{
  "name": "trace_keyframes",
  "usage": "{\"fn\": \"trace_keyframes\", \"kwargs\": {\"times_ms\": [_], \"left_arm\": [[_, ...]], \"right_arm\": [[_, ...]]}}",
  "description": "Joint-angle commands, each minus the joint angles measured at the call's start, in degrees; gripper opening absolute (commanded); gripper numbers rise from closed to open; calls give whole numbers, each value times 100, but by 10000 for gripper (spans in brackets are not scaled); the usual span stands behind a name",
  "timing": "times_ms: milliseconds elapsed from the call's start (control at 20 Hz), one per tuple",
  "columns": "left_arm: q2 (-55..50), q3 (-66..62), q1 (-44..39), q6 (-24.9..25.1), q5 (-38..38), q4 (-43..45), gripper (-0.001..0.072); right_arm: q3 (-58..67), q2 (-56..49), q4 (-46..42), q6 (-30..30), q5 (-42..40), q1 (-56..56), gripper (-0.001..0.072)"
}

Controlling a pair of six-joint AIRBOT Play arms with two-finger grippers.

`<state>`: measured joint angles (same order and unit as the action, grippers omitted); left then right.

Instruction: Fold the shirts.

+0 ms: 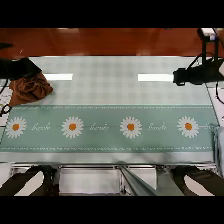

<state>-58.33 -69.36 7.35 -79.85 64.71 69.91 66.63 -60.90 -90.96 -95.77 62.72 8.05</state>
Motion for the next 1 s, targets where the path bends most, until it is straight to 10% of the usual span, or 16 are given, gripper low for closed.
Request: {"fn": "trace_keyframes", "kwargs": {"times_ms": [0, 250, 850, 900, 950], "left_arm": [[-144, 682, 33, 48, -1408, 463, 504], [-1475, 225, 557, 22, -2455, 968, 503], [-4271, -1019, 1266, -420, -1023, 1414, 495], [-4269, -1021, 1276, -422, -992, 1412, 415], [-4256, -1086, 1281, -422, -822, 1414, 168]], "right_arm": [[-1130, 297, 1067, 413, -588, 2, 409], [-1692, 297, 1086, 345, -616, 2, 407], [-1696, 297, 1132, 35, -802, 2, 405], [-1696, 297, 1132, 28, -793, 2, 405], [-1696, 297, 1134, 26, -782, 2, 405]]}}
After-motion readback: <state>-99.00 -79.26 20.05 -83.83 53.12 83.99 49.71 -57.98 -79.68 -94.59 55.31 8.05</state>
